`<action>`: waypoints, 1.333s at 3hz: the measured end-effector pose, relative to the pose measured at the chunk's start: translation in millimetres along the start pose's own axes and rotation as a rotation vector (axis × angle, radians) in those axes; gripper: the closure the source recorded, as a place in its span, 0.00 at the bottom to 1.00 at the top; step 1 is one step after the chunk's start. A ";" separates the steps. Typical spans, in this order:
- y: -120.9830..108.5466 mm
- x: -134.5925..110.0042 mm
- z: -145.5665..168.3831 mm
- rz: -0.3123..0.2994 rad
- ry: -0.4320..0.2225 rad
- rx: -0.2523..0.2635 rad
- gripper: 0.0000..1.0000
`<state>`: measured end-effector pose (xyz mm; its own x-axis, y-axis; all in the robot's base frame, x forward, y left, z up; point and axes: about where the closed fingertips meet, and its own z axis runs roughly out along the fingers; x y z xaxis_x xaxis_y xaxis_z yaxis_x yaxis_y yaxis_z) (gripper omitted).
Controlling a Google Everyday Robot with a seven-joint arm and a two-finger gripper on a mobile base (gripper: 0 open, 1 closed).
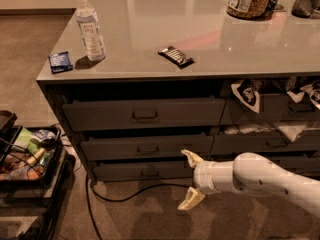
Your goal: Open middle drawer
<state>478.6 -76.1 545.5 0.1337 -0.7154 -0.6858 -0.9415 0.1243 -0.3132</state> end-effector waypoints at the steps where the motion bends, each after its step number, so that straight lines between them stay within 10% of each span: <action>1: -16.9 12.1 9.3 -0.043 -0.020 0.066 0.00; 3: -87.1 47.2 55.4 -0.069 -0.042 0.090 0.00; 4: -87.0 47.2 55.4 -0.069 -0.042 0.090 0.00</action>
Offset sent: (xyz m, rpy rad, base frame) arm 0.0703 -0.0299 -0.0283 0.0349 -0.2001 -0.0373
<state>584.0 -82.6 504.0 0.2117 -0.6953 -0.6868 -0.8983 0.1384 -0.4170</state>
